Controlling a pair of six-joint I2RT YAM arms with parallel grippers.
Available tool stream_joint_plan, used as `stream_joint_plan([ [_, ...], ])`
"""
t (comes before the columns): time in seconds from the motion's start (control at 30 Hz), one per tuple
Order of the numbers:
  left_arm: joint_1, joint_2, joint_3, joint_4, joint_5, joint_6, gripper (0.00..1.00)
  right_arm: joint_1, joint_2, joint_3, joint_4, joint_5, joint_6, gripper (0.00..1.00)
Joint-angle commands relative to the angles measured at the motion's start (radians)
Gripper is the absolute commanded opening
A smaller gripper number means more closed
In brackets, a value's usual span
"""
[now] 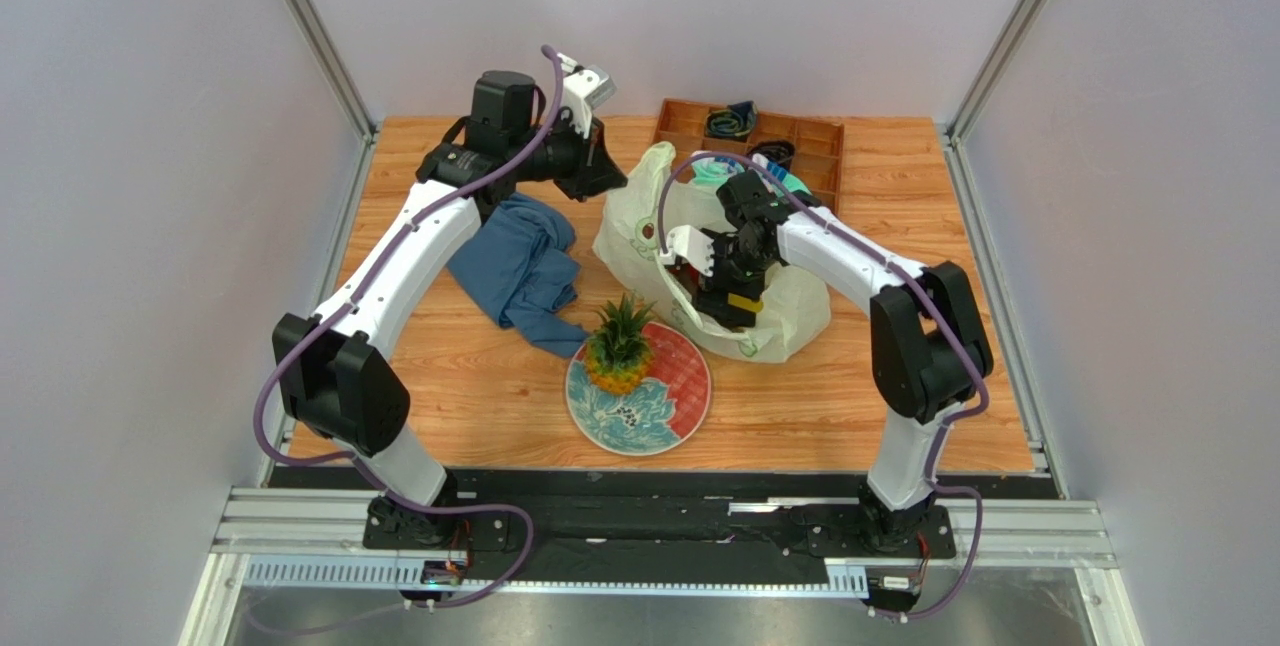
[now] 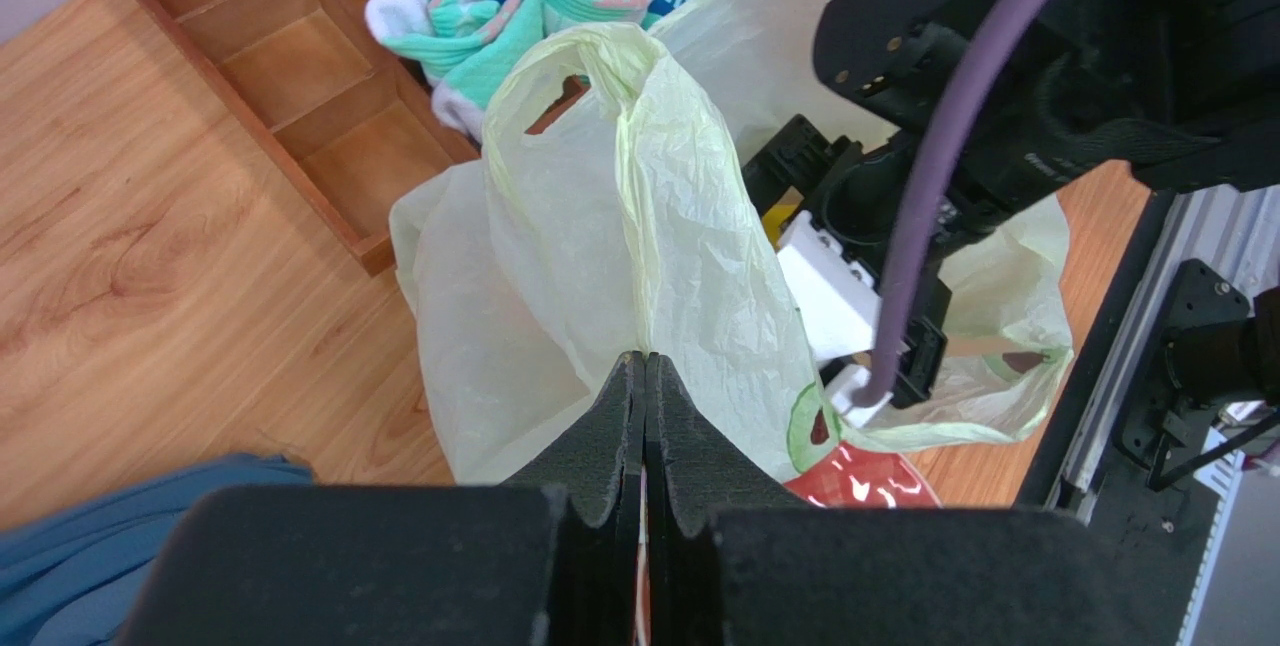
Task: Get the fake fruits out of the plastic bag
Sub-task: Take out the fake fruit from the plastic bag.
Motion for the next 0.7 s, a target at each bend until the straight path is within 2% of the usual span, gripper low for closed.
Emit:
stream_joint_plan([
  [0.0,-0.006,-0.006,0.002,0.011,0.019,0.000,0.00,-0.026,0.047,0.047,0.016,0.077,-0.106,0.91],
  [0.1,-0.006,-0.008,-0.003,0.010,0.015,0.001,0.00,-0.033,0.087,0.047,0.019,0.106,-0.124,0.91],
  [0.17,-0.006,-0.009,-0.003,0.008,0.013,0.004,0.00,-0.033,0.108,0.056,0.017,0.112,-0.123,0.83],
  [0.2,-0.006,-0.012,-0.004,0.006,0.012,0.004,0.00,-0.036,0.110,0.059,0.019,0.111,-0.120,0.78],
  [0.23,-0.006,-0.012,-0.006,0.006,0.012,0.004,0.00,-0.036,0.108,0.067,0.014,0.105,-0.113,0.64],
  [0.33,-0.006,-0.014,-0.003,0.011,0.010,0.006,0.00,-0.035,0.066,0.119,-0.018,0.063,-0.077,0.44],
  [0.47,-0.006,-0.003,0.010,0.025,0.016,-0.002,0.00,-0.033,-0.031,0.217,-0.121,-0.045,0.001,0.38],
  [0.67,-0.006,0.014,0.039,0.040,0.021,-0.040,0.00,-0.007,-0.218,0.288,-0.236,-0.144,0.069,0.39],
])
